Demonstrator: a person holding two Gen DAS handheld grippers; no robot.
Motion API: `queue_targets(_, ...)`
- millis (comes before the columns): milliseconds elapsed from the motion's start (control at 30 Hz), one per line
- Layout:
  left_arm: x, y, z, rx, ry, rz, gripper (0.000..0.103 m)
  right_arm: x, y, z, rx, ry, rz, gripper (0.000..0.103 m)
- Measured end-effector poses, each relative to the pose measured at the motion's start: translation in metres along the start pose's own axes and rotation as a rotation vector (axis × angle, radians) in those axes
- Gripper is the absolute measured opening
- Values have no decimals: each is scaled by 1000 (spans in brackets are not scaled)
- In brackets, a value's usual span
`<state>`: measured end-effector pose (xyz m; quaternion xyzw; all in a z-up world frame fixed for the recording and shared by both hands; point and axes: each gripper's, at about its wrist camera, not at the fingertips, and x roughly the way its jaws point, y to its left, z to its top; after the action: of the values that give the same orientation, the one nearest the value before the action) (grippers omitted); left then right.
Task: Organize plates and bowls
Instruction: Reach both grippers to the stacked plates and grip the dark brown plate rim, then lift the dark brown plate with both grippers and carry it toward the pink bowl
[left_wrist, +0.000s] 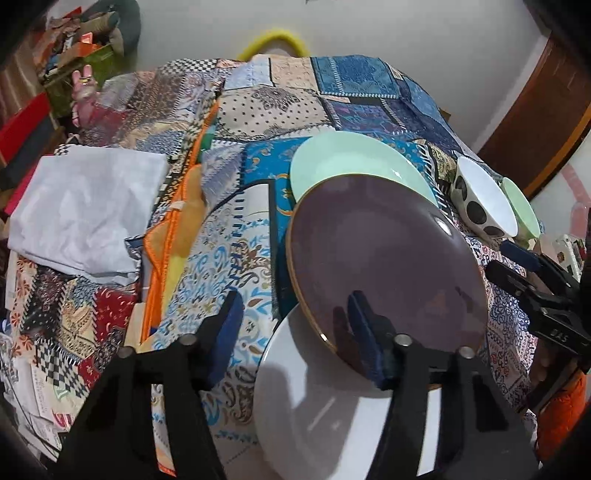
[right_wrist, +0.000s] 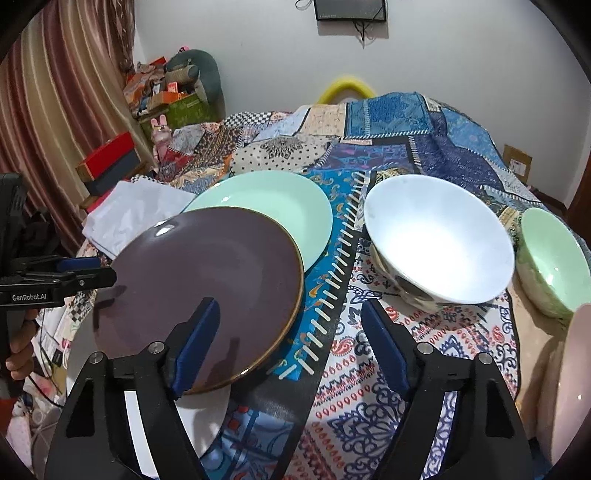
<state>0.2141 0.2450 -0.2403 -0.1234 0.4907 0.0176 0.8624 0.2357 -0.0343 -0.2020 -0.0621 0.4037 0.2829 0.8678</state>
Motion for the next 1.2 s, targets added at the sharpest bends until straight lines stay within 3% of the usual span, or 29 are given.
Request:
queue_targets(267, 13, -4, 6, 18, 19, -19, 43, 18, -1, 5, 14, 55, 38, 52)
queue_targets(467, 21, -4, 12, 13, 35, -33, 41, 29, -2, 6, 37, 95, 72, 43)
queue_targets(800, 31, -8, 16, 24, 53, -100, 42, 38, 0, 5, 32, 127, 104, 42)
queue_targets(1200, 28, -11, 13, 30, 41, -94, 41, 36, -10, 4, 110, 122, 153, 27)
